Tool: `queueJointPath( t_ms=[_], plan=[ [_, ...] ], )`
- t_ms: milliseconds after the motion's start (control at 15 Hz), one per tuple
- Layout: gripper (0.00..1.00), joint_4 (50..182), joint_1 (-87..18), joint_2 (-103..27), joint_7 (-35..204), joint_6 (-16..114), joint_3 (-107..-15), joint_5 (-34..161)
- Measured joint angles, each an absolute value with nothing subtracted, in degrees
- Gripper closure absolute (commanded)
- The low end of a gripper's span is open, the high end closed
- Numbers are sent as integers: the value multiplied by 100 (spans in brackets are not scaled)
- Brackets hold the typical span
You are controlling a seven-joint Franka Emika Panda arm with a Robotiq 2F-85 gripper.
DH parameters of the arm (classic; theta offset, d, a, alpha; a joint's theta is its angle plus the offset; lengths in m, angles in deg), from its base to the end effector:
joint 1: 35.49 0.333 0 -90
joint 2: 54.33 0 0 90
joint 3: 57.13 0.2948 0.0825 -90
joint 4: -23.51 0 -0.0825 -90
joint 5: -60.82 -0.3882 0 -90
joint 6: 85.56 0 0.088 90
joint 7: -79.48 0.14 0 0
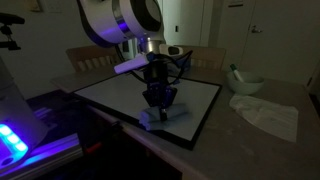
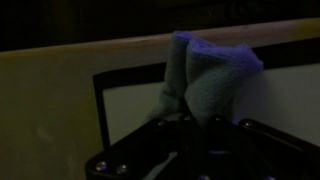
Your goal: Use the grey towel to wipe the board
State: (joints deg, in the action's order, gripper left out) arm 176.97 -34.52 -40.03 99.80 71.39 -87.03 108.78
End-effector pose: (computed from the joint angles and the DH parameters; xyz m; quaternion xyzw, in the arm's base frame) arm 0.3260 -0.1862 0.0919 0.9778 -0.0233 -0.1075 0.1784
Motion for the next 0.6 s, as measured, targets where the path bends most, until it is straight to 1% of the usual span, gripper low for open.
queueJointPath(
  t_ms=[67, 133, 400, 467, 600],
  plan=[
    [98, 17743, -3514, -4074, 9980, 7021, -8536, 10751],
    [90, 17777, -3555, -4134, 9999, 6909, -8393, 10675],
    [90, 17847, -3622, -4230, 10129, 6766, -8180, 10630],
    [98, 17847, -3628, -4230, 10129, 6763, -8180, 10630],
    [98, 17842, -3665, -4227, 10129, 6761, -8139, 10630]
  ],
)
